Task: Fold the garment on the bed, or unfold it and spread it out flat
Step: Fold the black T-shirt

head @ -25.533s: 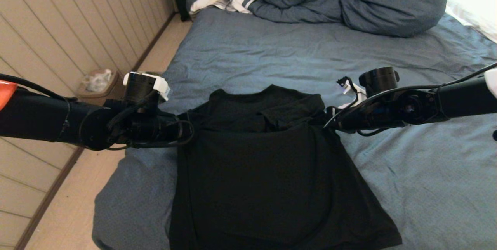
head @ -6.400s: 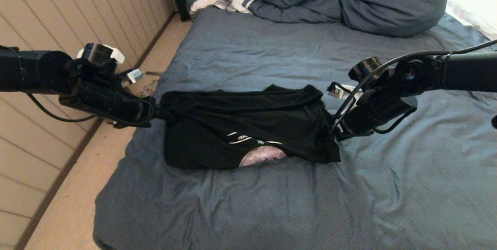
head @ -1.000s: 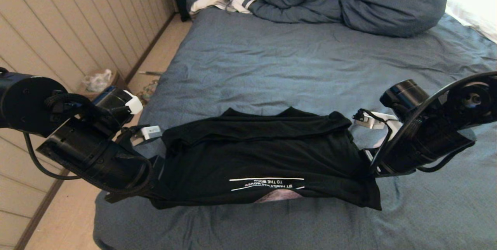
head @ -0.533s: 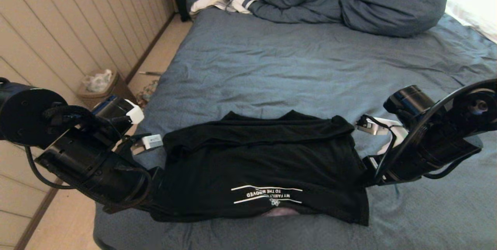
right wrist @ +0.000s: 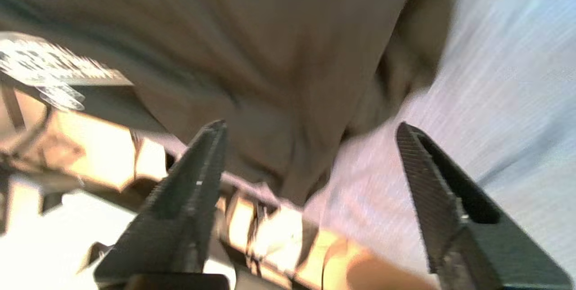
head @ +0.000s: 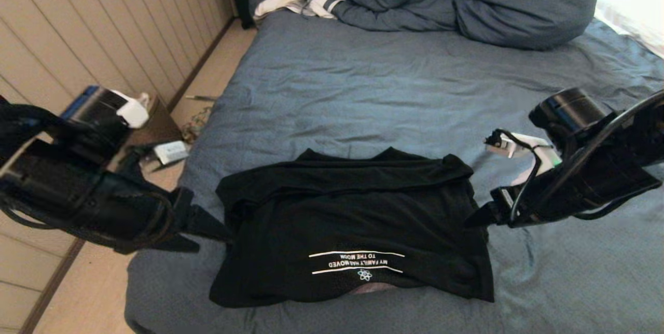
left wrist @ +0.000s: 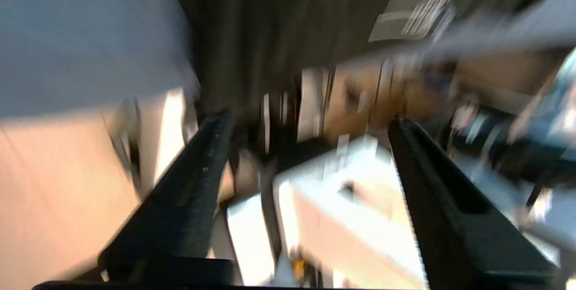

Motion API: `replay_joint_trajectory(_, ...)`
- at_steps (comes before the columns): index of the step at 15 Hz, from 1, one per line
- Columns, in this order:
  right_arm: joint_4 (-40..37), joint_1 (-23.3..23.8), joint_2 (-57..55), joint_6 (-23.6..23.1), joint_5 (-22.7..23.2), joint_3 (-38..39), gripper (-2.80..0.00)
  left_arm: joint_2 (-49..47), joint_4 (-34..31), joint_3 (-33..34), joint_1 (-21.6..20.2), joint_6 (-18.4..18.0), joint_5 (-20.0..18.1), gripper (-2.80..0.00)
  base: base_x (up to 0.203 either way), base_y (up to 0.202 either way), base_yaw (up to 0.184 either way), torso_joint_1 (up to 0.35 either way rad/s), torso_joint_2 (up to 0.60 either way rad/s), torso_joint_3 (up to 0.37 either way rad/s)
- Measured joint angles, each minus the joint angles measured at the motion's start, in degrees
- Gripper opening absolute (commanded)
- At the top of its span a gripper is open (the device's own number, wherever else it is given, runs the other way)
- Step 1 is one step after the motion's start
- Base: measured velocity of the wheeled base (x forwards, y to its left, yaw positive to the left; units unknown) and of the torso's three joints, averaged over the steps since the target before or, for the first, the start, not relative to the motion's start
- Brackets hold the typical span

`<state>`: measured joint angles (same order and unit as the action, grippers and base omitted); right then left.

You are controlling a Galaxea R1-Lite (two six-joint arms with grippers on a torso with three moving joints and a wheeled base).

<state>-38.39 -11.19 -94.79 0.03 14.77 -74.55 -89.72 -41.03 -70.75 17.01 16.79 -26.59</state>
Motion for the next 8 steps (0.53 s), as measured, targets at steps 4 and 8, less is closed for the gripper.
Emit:
replay_joint_trajectory(4,-0.26,-1.15,-0.87,0.09,0.02,-12.43,-2.8,-0.61,-0.09,-9.5,-4.07,-1.98,0.99,-2.8,0.0,0.0,0.0,0.0,0.0,0.0)
replay_joint_trajectory(8,-0.25,-9.52,-8.6,-0.32,-0.48,-21.6,-2.8,-10.83,-0.08,-18.71,0.04,-2.28,1.14,-2.8,0.0,0.0,0.0,0.0,0.0,0.0)
